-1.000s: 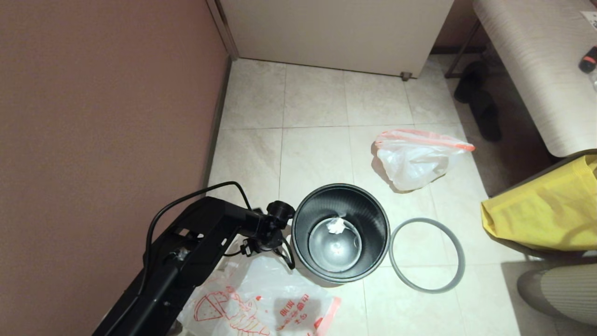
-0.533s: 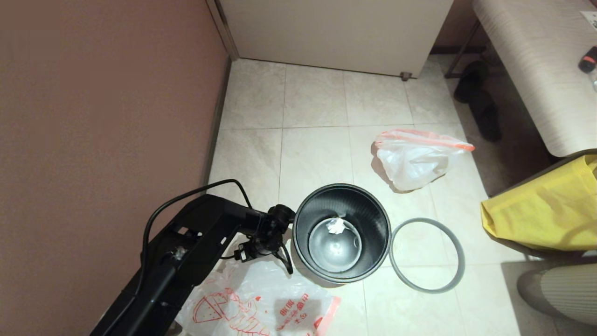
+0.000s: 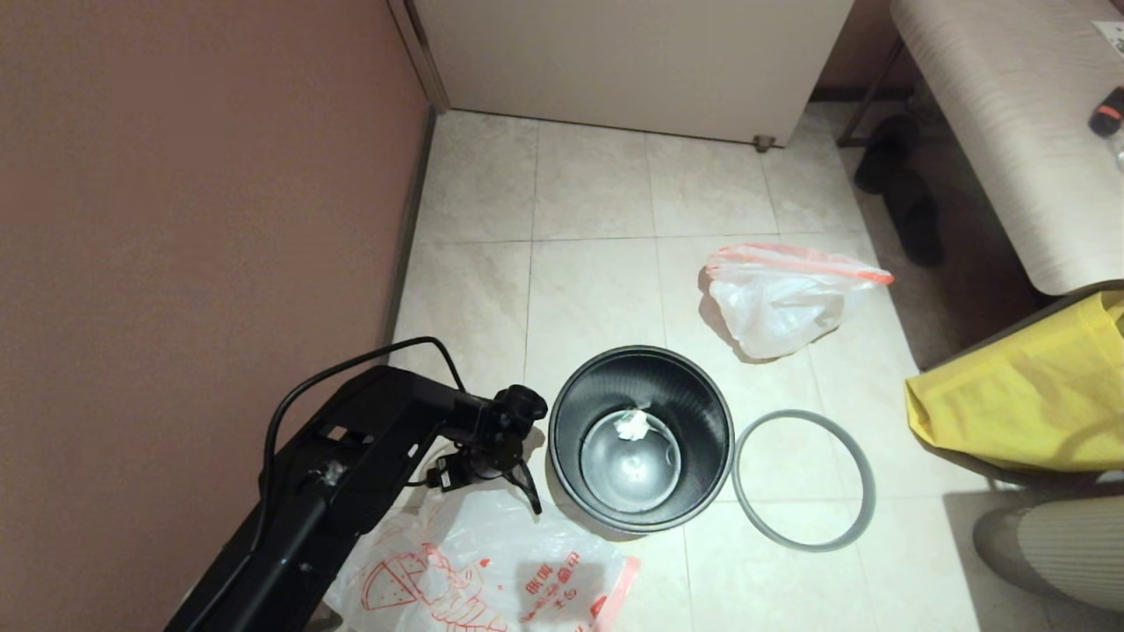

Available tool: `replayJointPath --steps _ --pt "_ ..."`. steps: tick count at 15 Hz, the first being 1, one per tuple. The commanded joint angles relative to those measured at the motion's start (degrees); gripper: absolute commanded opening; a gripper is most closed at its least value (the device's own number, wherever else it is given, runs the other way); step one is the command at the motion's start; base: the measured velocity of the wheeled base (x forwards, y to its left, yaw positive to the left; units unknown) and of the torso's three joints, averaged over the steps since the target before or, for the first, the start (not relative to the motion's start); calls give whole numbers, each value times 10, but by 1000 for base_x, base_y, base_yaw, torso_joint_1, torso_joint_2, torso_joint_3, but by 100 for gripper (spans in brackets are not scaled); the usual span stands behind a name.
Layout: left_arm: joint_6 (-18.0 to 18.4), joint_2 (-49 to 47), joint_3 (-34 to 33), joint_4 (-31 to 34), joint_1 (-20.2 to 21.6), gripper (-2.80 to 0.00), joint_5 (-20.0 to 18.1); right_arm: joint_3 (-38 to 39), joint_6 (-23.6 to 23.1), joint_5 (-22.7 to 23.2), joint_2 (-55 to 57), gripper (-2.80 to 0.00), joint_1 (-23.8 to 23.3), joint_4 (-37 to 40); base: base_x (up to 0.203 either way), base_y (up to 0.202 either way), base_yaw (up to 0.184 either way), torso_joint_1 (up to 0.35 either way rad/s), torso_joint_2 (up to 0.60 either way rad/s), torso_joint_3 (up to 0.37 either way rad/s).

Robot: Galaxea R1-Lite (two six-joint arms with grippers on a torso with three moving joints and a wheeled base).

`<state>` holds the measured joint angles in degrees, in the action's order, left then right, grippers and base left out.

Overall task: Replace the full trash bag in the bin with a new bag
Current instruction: Pick up a new trash bag

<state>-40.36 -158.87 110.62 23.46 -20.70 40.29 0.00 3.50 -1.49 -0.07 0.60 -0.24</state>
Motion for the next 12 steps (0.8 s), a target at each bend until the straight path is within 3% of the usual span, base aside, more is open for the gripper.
replayJointPath --steps 1,7,8,9,12 --pt "17 -31 1 -42 6 0 12 0 0 0 1 -280 0 0 0 0 0 0 0 0" --pt "56 -60 1 -58 7 0 16 0 0 0 1 -280 0 0 0 0 0 0 0 0" --pt "56 -60 1 -58 7 -105 16 0 0 0 1 -280 0 0 0 0 0 0 0 0" --pt "56 -60 1 -58 7 -280 16 0 0 0 1 -280 0 0 0 0 0 0 0 0" --pt "56 -63 1 -56 7 -280 17 0 0 0 1 -280 0 0 0 0 0 0 0 0"
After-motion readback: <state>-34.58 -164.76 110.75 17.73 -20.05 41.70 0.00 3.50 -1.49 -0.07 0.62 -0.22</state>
